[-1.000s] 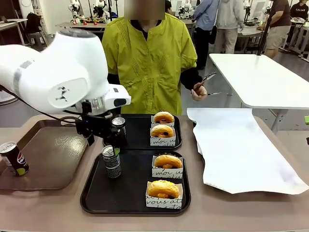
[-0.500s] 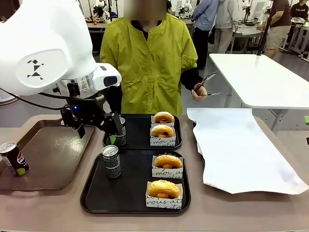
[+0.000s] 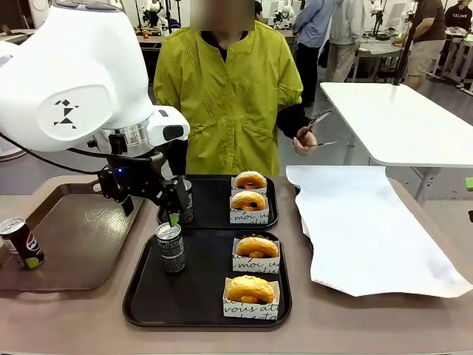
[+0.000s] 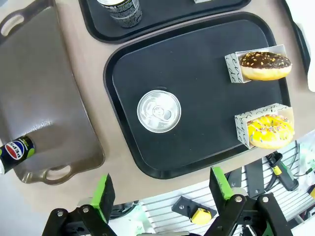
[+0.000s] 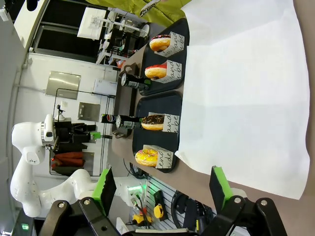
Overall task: Set up donuts and drinks on trays.
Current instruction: Pick up one Pepsi coke from the Handle tray and place it on the Flat Tray without a Pepsi coke.
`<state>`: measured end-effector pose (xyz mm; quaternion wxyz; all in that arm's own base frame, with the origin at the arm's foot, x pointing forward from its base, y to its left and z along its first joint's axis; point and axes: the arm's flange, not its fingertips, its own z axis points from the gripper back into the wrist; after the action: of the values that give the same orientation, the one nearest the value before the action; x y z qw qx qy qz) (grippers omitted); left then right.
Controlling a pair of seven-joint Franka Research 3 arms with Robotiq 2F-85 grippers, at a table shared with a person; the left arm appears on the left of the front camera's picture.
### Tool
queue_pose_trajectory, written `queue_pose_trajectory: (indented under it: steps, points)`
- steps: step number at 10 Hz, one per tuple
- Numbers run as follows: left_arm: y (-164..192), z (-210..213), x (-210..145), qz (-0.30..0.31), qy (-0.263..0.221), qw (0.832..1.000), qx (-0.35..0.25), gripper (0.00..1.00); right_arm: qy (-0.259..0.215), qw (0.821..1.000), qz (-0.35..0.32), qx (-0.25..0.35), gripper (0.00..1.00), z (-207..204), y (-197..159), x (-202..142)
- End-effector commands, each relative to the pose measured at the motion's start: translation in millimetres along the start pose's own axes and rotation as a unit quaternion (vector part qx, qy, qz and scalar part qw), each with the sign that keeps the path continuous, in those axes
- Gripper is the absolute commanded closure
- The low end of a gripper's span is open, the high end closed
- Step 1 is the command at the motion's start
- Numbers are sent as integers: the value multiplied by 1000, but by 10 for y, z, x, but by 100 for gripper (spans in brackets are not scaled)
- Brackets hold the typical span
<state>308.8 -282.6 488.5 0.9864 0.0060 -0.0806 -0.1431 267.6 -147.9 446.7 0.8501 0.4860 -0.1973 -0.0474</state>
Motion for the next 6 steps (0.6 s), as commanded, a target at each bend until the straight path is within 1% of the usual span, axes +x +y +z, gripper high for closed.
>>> queue_pose_trajectory:
  steps: [1, 2, 3, 4, 5, 6]
  points:
    - [402, 249, 155, 32, 21, 990, -135, 0, -2, 1000, 1, 1, 0, -7, -1, 15]
    - [677, 445, 66, 59, 17, 981, -185, 0, -2, 1000, 1, 1, 0, -7, -1, 15]
    - [1111, 641, -102, 103, 12, 968, -228, 0, -2, 1000, 1, 1, 0, -7, -1, 15]
    - [1545, 737, -11, 134, 28, 952, -275, 0, -2, 1000, 1, 1, 0, -7, -1, 15]
    - [1851, 751, -71, 153, 26, 940, -303, 0, -2, 1000, 1, 1, 0, -7, -1, 15]
    - [2233, 773, -344, 178, 11, 918, -354, 0, -2, 1000, 1, 1, 0, -7, -1, 15]
